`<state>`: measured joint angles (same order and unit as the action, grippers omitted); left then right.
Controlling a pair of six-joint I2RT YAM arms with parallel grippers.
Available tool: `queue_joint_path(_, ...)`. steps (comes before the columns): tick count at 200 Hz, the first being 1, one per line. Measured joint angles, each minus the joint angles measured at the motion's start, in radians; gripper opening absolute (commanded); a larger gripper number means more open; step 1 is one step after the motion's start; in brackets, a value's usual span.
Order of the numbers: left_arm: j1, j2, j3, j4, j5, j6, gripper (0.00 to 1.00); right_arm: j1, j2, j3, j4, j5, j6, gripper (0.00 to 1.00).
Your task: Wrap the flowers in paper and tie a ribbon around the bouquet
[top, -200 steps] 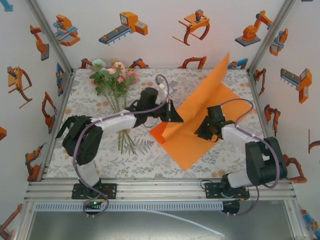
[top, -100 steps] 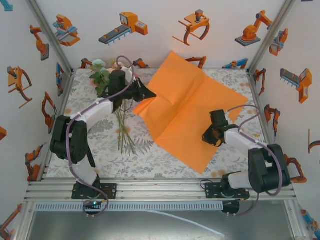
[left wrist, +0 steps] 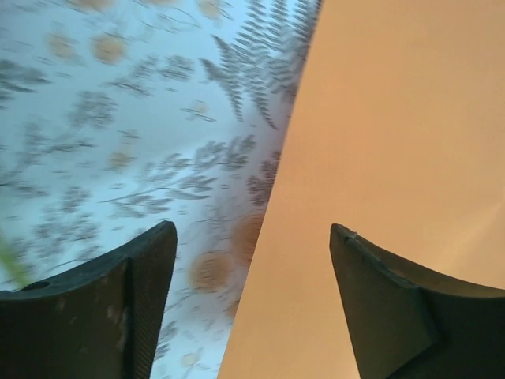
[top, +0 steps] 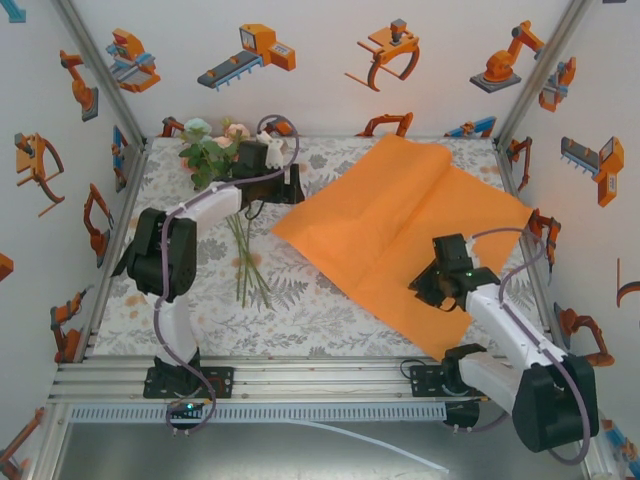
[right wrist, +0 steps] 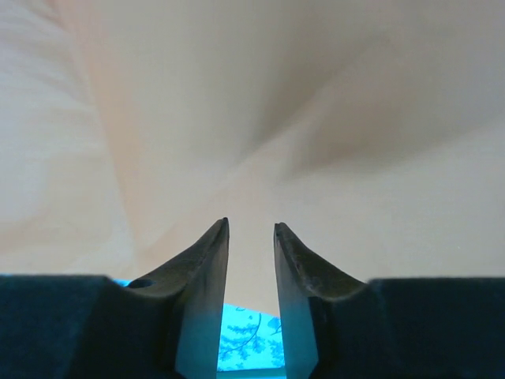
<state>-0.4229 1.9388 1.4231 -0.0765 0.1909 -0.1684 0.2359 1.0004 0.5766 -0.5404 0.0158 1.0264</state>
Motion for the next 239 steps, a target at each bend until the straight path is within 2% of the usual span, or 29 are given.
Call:
queue_joint_path(17, -0.003, -0.079, 0.0, -0.041, -0.073, 0.036, 0.75, -0.013, 0.012, 0.084, -0.026, 0.036, -0.047, 0.39)
queue_joint_path(34, -0.032, -0.181, 0.0, -0.072, -0.125, 0.024, 0.72, -0.087, 0.079, 0.166, -0.032, 0.052, -0.111, 0.39)
queue_joint_path(48, -0.112, -0.257, 0.001, -0.08, -0.167, -0.035, 0.6, -0.182, 0.156, 0.212, -0.025, 0.047, -0.158, 0.39)
queue_joint_path(57, -0.183, -0.281, 0.008, -0.085, -0.183, -0.088, 0.57, -0.247, 0.208, 0.229, -0.02, 0.037, -0.188, 0.39)
queue_joint_path(82, -0.388, -0.211, 0.047, -0.1, -0.208, -0.252, 0.49, -0.384, 0.295, 0.234, -0.024, -0.002, -0.246, 0.4)
queue_joint_path(107, -0.468, -0.032, 0.063, -0.129, -0.225, -0.354, 0.46, -0.467, 0.277, 0.234, -0.032, -0.043, -0.274, 0.4)
queue_joint_path(143, -0.471, 0.179, 0.099, -0.194, -0.273, -0.414, 0.42, -0.475, 0.152, 0.202, -0.033, -0.088, -0.283, 0.4)
queue_joint_path(190, -0.438, 0.184, 0.108, -0.232, -0.381, -0.438, 0.35, -0.475, 0.0, 0.121, -0.095, -0.102, -0.249, 0.4)
queue_joint_path(239, -0.288, 0.142, 0.024, -0.162, -0.386, -0.428, 0.35, -0.475, -0.04, 0.092, -0.129, -0.124, -0.226, 0.4)
